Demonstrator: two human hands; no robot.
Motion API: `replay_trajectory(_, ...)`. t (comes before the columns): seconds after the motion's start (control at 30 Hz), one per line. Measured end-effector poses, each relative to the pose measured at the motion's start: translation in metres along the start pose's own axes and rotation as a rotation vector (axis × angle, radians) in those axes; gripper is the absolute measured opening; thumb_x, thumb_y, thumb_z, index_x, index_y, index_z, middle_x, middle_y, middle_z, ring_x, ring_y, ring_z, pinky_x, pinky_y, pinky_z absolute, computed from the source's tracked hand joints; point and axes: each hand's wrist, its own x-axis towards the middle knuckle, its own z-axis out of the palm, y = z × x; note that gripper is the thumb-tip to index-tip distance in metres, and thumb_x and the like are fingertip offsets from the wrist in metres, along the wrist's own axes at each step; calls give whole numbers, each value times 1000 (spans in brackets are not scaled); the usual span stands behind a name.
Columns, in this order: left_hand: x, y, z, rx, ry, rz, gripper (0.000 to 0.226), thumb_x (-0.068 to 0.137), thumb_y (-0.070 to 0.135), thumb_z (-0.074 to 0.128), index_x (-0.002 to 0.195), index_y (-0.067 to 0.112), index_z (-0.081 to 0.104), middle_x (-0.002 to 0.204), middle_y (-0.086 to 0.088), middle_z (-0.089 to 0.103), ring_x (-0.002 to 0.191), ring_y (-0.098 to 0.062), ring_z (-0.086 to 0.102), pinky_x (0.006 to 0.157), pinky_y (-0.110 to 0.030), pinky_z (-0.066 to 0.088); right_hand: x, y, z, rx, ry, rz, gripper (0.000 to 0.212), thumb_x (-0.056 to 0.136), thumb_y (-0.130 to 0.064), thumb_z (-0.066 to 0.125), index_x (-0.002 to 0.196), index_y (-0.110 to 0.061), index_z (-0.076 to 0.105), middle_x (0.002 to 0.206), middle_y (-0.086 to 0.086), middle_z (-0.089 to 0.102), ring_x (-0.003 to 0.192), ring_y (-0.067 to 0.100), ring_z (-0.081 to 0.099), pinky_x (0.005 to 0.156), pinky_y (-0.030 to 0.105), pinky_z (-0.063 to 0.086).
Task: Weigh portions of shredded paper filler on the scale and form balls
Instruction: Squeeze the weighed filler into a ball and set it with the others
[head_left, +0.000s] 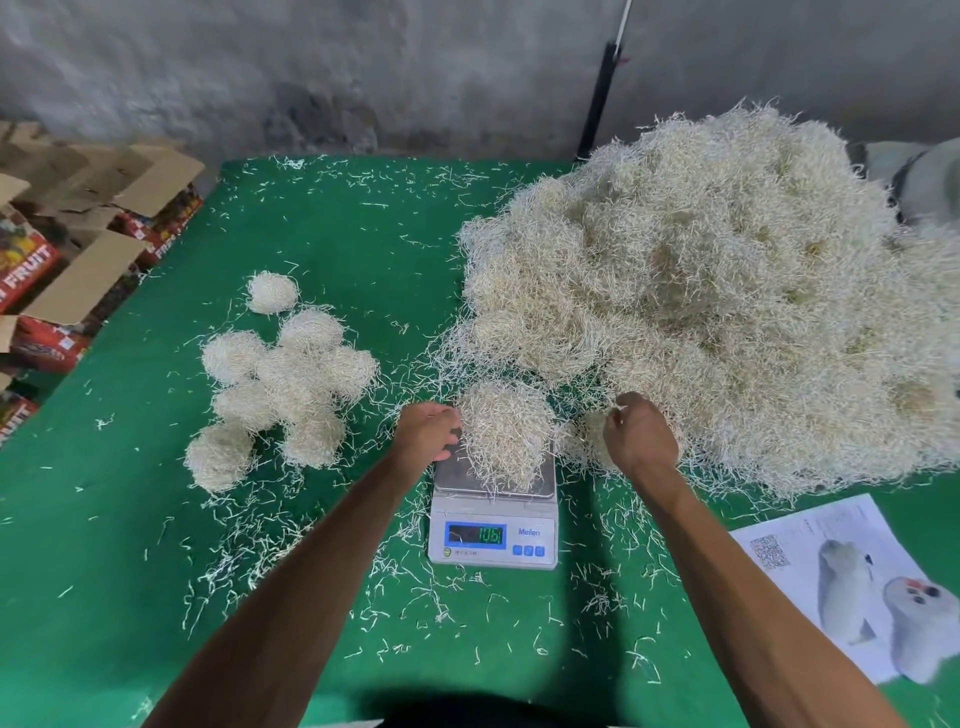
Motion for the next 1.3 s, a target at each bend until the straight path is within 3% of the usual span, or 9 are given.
replay_trajectory(0.17, 1, -1, -4, -12, 48, 15, 21, 100, 18, 58, 116, 9, 66, 104, -6, 69, 93, -19, 68, 67, -25, 56, -1, -15, 12, 14, 52, -54, 43, 110, -42, 40, 130, -9, 57, 116, 14, 64, 76, 23, 66, 55, 30, 51)
replay_trajectory(0.57, 10, 2, -13, -92, 36, -22, 17, 100, 17, 58, 113, 9, 65, 99, -4, 68, 85, -15, 66, 61, -24, 56, 4, -53, 22, 110, -46, -106, 94, 93, -87, 23, 140, -13, 56, 119, 10, 69, 79, 18, 67, 68, 30, 53)
replay_trajectory(0.7, 12, 2, -9, -101, 31, -37, 14, 103, 21, 54, 111, 12, 61, 108, -8, 66, 98, -23, 67, 73, -31, 58, -11, -87, 45, -142, -136, -318, 115, 74, -105, 15, 152, -25, 42, 147, 12, 52, 120, 33, 63, 83, 50, 61)
replay_trajectory(0.87, 9, 2, -11, -158, 3, -74, 26, 107, 33, 45, 115, 9, 54, 107, -5, 61, 89, -19, 65, 60, -26, 57, -26, -116, 86, -335, -339, -403, 72, 95, -51, 68, 151, -19, 36, 144, 12, 46, 121, 32, 61, 88, 41, 62)
replay_trajectory(0.97, 8, 3, -20, -150, 43, -83, 31, 102, 47, 49, 111, 18, 52, 103, 0, 55, 90, -14, 61, 61, -29, 56, -17, -128, 83, -29, -373, -363, 65, 94, -24, 75, 150, -13, 42, 134, 12, 58, 88, 15, 70, 68, 20, 58)
replay_trajectory(1.07, 9, 12, -28, -458, -172, -124, 54, 85, 73, 61, 123, 35, 56, 122, 3, 57, 115, -21, 58, 84, -46, 58, -14, -153, 63, 495, -379, -291, 40, 95, -13, 71, 132, -19, 56, 108, -6, 75, 63, 6, 68, 54, 22, 58)
replay_trajectory(1.13, 8, 27, -29, -713, -373, -122, 72, 77, 82, 61, 129, 33, 62, 133, -2, 62, 129, -24, 52, 105, -49, 44, -17, -174, 49, 660, -353, -338, 36, 93, -10, 67, 116, -36, 60, 99, -10, 75, 74, 5, 70, 65, 23, 61)
replay_trajectory(1.2, 2, 54, -31, -706, -290, -46, 76, 87, 74, 57, 141, 20, 56, 140, -10, 58, 134, -27, 51, 114, -46, 36, -20, -184, 44, 467, -285, -507, 42, 89, -10, 64, 125, -31, 63, 123, -1, 68, 109, 14, 64, 95, 37, 56)
replay_trajectory(1.3, 4, 62, -43, -639, -159, 165, 49, 99, 45, 51, 112, -1, 63, 99, -16, 68, 90, -21, 70, 82, -33, 55, -30, -183, 47, 220, -183, -738, 51, 95, -38, 52, 138, -12, 59, 152, 9, 49, 142, 26, 41, 123, 50, 30)
